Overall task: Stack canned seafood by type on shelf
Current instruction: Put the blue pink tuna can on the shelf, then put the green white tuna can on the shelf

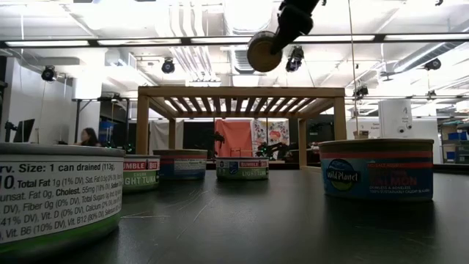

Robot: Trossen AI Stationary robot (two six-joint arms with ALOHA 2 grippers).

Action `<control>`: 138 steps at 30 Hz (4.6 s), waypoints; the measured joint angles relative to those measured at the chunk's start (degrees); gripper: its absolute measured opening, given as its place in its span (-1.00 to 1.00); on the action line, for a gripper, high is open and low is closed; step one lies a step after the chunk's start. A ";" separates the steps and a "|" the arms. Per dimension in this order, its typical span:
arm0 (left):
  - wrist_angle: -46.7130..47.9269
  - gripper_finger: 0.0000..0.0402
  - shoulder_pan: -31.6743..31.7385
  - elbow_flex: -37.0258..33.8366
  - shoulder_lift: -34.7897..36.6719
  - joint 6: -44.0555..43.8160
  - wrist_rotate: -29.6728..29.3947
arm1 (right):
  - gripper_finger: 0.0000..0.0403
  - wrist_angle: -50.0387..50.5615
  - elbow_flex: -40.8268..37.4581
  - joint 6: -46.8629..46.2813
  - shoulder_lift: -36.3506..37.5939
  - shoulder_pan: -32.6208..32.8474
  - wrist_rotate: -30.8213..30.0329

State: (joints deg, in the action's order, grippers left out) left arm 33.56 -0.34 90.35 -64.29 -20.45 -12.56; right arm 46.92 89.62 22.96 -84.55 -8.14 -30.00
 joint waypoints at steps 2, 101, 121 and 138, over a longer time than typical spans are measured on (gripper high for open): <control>0.09 0.30 0.00 0.00 -0.18 0.01 -0.02 | -0.07 -3.30 -1.15 0.00 0.00 -0.04 0.05; 16.59 0.30 0.00 -0.04 -3.69 -5.10 1.58 | 0.05 -4.67 -4.71 -59.60 11.76 11.97 30.88; 15.13 0.30 0.00 -0.13 -12.31 -13.59 4.68 | -0.93 7.75 -9.01 -47.34 16.40 16.22 21.73; 24.41 0.30 -12.94 -0.15 -18.23 -54.46 19.48 | -0.94 -4.97 -28.39 -39.73 31.45 7.35 32.06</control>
State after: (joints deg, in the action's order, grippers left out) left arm 57.98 -13.27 90.19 -82.52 -74.91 6.92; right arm 41.95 61.23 -16.77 -53.10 -0.80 2.06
